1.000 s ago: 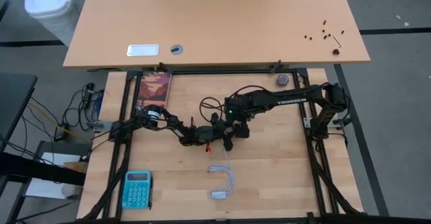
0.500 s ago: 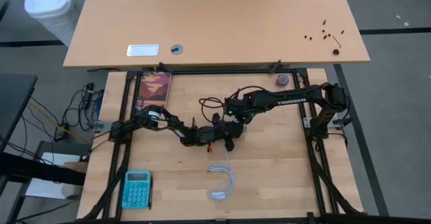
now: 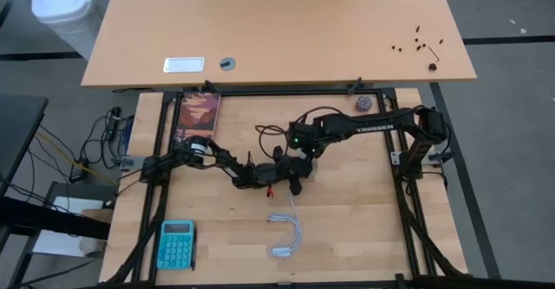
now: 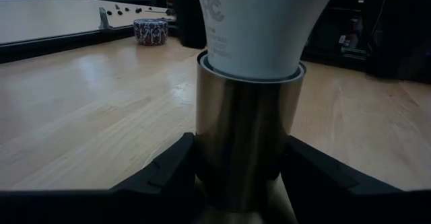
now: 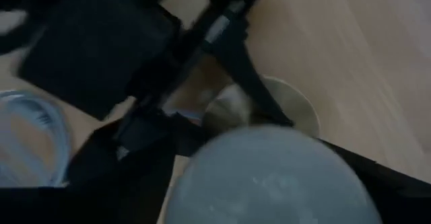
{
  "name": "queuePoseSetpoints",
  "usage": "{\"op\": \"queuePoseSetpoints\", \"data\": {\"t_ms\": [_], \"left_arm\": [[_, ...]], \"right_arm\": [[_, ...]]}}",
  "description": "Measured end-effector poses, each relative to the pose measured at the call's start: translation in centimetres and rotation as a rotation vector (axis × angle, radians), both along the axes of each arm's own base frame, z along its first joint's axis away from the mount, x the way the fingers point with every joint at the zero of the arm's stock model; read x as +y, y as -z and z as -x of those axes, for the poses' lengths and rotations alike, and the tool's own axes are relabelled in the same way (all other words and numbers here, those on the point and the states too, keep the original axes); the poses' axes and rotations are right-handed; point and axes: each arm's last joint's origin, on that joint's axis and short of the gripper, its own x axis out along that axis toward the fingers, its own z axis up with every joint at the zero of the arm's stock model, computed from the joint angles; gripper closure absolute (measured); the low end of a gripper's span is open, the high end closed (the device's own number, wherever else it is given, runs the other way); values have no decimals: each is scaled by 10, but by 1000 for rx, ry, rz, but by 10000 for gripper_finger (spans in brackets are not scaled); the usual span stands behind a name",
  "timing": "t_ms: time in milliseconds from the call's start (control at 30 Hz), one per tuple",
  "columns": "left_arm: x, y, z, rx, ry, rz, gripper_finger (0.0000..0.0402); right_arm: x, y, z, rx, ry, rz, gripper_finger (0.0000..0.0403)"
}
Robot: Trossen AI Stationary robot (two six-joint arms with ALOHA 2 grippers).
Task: Screw lightbulb
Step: Insert the lightbulb into the desk lamp
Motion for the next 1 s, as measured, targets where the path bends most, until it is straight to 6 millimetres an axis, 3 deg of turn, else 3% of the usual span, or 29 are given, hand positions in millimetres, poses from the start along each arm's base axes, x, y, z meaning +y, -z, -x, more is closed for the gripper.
{"op": "queuePoseSetpoints", "data": {"t_ms": [267,767,867,1000], "left_arm": [[0,0,0,-1,0,0,204],[0,0,0,7,-1,14,203],[0,0,0,8,0,14,203],[0,0,0,8,1,14,203]], "right_arm": [[-15,-12,7,-63,-58,-73,6],[-36,-66,49,-178,-220,82,13],[-36,-65,64,-183,-232,103,14],[-32,-49,86,-241,-224,120,14]]}}
